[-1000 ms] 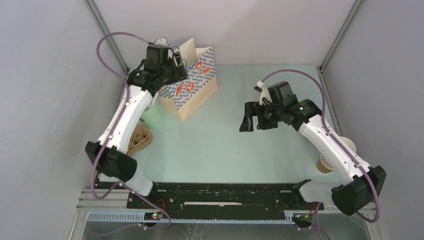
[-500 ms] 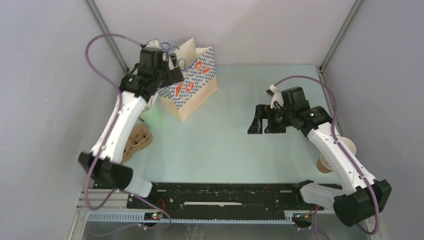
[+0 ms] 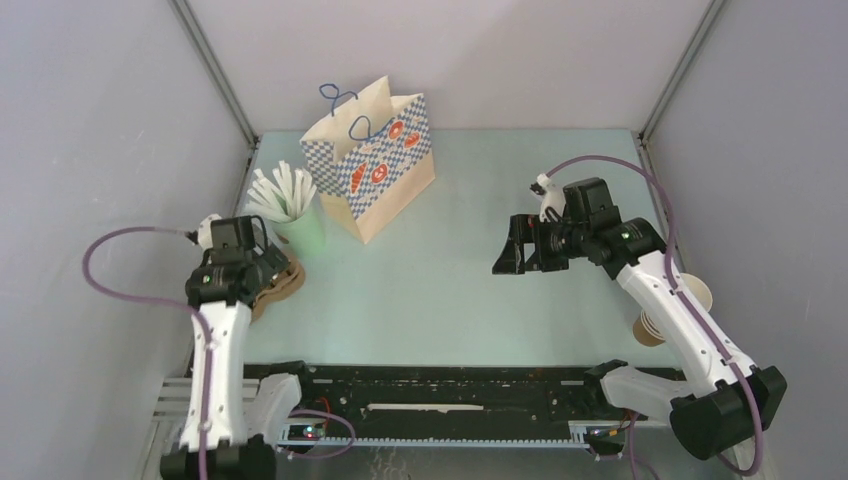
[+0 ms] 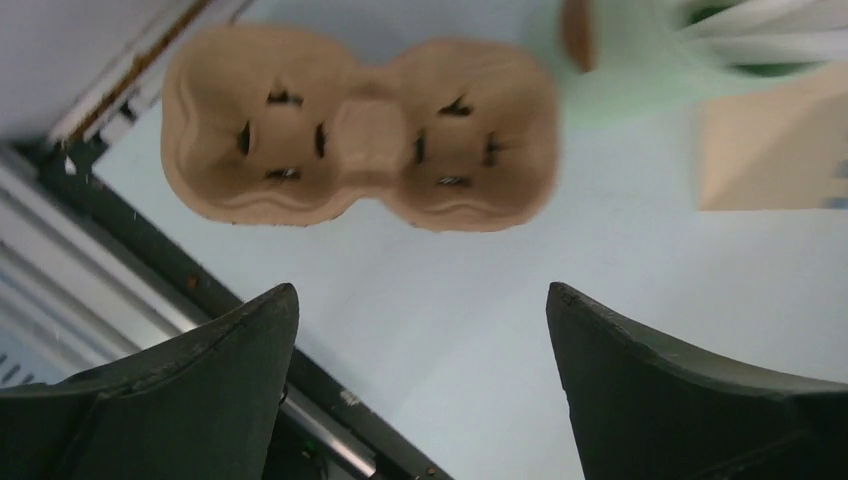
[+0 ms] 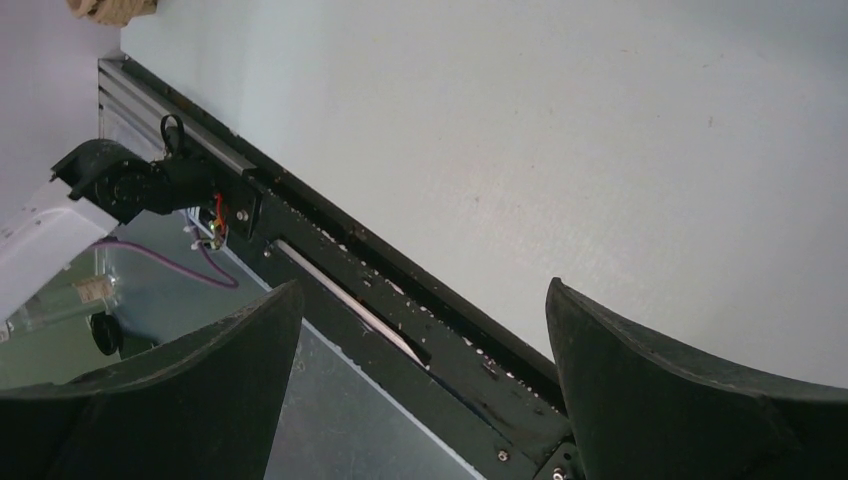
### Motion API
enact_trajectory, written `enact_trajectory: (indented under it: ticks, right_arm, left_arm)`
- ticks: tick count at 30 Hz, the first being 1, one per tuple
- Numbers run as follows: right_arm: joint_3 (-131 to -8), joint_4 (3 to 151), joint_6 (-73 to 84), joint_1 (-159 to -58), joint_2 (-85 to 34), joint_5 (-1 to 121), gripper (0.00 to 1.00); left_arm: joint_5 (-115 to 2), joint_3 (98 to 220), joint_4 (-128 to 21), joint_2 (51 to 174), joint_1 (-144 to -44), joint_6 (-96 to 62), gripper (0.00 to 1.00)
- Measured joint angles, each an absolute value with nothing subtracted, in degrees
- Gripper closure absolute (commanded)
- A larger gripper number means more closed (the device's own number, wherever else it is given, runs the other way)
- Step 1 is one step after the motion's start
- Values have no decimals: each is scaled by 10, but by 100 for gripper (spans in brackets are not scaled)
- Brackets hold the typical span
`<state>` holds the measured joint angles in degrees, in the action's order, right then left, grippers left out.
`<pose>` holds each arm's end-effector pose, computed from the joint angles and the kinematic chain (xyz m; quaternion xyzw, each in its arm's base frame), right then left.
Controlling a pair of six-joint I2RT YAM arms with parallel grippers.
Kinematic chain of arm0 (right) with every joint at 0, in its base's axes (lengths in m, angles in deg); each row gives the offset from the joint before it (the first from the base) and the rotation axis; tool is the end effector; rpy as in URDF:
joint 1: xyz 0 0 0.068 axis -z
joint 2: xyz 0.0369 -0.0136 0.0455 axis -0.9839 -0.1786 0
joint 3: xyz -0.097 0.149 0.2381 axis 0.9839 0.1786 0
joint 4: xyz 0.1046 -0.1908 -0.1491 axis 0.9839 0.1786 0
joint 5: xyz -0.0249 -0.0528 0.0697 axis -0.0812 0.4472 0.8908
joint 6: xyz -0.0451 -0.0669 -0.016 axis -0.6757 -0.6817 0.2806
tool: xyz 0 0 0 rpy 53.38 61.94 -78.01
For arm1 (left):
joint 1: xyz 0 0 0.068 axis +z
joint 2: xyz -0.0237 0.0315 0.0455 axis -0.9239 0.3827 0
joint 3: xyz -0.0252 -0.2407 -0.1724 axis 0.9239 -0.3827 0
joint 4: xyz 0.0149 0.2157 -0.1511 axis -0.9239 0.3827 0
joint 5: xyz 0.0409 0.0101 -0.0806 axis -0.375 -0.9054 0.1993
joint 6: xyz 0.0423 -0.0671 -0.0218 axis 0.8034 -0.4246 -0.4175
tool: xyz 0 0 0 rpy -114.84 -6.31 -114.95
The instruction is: Pack the takeout coffee
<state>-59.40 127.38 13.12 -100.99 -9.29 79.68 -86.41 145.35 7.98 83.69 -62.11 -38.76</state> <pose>0.2034 0.1150 0.3321 -0.1362 0.9063 0.3163 0.2450 0.1447 0.0401 0.3297 -0.3654 0.8432 0.0855 0.3850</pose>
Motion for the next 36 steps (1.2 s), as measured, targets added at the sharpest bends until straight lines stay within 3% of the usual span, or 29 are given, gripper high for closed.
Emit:
enact_trajectory:
  ticks: [10, 13, 22, 29, 36]
  right_arm:
    - [-571, 1269, 127, -1027, -55, 802, 0]
    - [-561, 1268, 125, -1023, -35, 798, 0]
    - [-545, 1268, 125, -1018, -24, 795, 0]
    - [-545, 1265, 125, -1018, -27, 794, 0]
    - [-545, 1260, 125, -1017, -40, 796, 0]
  left_arm:
    - [-770, 1377, 15, 1005, -455, -349, 4]
    - [-741, 1371, -17, 1026, -425, -327, 9]
    - [-706, 1366, -65, 1079, -410, -296, 25]
    - [-718, 1366, -68, 1086, -410, -287, 28]
    - [-723, 1366, -74, 1094, -410, -276, 37]
